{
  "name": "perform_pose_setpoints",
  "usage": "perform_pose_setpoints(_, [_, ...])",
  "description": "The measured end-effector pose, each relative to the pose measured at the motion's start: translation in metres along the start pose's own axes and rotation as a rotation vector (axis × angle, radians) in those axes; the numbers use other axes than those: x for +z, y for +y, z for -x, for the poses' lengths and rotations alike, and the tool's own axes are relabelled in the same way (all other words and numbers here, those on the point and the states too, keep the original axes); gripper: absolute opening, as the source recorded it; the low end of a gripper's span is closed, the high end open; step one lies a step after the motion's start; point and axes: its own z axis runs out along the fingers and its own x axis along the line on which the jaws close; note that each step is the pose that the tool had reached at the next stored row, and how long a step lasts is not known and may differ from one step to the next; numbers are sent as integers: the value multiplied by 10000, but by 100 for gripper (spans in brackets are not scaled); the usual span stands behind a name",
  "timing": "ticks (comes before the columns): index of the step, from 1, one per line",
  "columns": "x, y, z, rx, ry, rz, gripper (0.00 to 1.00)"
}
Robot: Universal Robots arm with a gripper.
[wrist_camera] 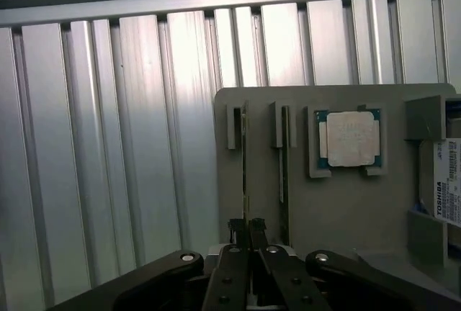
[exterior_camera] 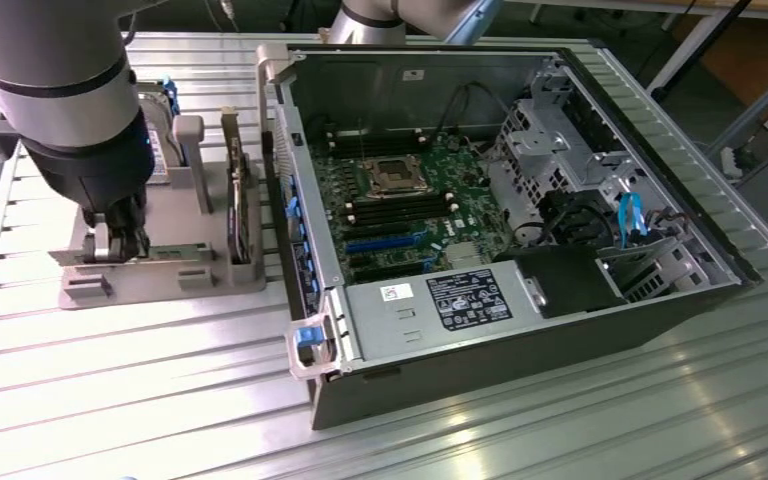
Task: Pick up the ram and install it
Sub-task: 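Pick up the ram and move it above insertion slot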
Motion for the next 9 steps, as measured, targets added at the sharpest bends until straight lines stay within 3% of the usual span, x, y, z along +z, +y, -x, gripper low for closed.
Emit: perform_pose_setpoints(9, [-484,22,18,0,0,1,11])
